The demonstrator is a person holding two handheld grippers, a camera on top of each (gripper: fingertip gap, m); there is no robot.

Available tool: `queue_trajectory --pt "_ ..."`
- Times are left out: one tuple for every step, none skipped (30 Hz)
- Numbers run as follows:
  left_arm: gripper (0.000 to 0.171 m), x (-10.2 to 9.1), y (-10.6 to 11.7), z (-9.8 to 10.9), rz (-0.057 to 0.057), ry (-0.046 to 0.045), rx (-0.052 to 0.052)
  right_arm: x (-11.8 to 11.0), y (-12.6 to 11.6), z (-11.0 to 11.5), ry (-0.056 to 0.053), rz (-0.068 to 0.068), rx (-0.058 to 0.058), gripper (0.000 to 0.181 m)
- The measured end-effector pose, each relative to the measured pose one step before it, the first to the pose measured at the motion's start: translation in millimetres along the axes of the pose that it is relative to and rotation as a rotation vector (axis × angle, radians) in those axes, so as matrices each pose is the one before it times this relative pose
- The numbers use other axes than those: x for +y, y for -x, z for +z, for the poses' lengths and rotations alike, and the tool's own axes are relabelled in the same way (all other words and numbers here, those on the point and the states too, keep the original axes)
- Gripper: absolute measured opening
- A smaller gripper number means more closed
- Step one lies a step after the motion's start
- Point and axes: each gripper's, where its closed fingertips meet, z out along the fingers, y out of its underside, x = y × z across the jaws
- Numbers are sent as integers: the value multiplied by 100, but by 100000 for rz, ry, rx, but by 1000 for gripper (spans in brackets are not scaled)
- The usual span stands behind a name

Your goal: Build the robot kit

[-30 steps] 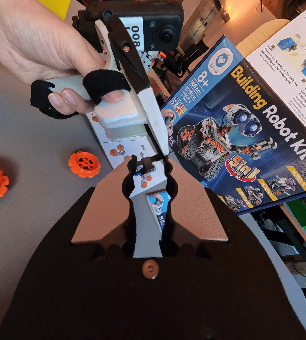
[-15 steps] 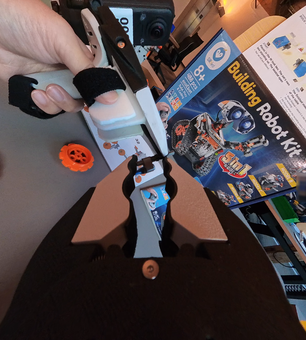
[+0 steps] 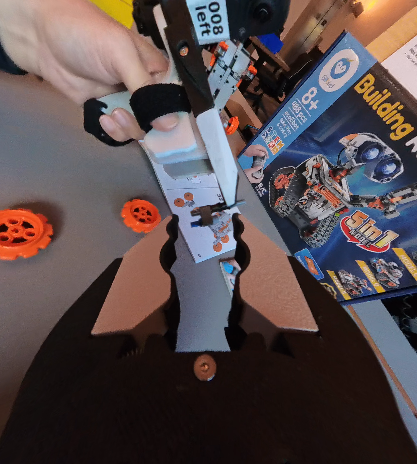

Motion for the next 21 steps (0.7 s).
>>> queue_trajectory --pt "1 374 -359 41 553 2653 2077 -169 216 -160 -569 -1123 -863 36" --pt "1 365 -124 124 -195 2521 667 41 129 20 466 -637 75 30" --pt "1 283 147 185 106 1632 -1066 411 109 118 3082 -1362 326 30" --pt "1 423 222 166 1172 2503 -1195 364 417 55 3374 -2113 -1396 29" --pt "2 481 90 79 726 3165 -22 313 430 30 2596 -889 -1284 29" --pt "2 392 -15 39 -161 2425 626 144 361 -16 758 1135 -814 29" --pt "1 282 -57 51 81 1167 582 106 301 -58 91 2890 -553 30" --pt "1 321 -50 134 -141 1073 271 155 463 -118 486 3573 -1863 31" --pt "2 301 -109 178 -886 1246 497 84 420 -191 267 2001 -1343 34" --pt "2 200 -283 164 -308 886 1075 -133 151 -274 -975 -195 700 34" --pt "1 91 -292 88 733 320 588 24 144 -233 -58 -446 616 35" --pt "1 109 -287 33 1204 462 359 398 77 -167 1772 677 993 39" --pt "2 212 -266 37 1137 1162 137 595 143 -137 2523 1058 501 39" --pt "1 282 -102 67 812 1529 -542 569 308 -92 2219 1486 -798 37" --pt "1 310 100 120 817 1804 -1394 588 334 -33 2532 1919 -1237 32" --pt "2 545 319 201 923 3683 -2389 588 284 -17 2850 1170 -1088 27" --pt "2 756 496 256 1533 5427 -3736 586 291 -5 2677 378 -1004 27" --pt "2 579 70 340 2434 4389 -1628 697 315 -2 3097 498 -913 27" --pt "2 467 -295 410 2019 3843 228 629 94 -109 3125 -65 569 27" --pt "2 480 -236 478 1210 4280 -369 253 -208 -283 876 -833 2540 27" --pt "2 455 -225 517 1742 4179 -642 -82 -99 -341 -1924 -211 1717 27"
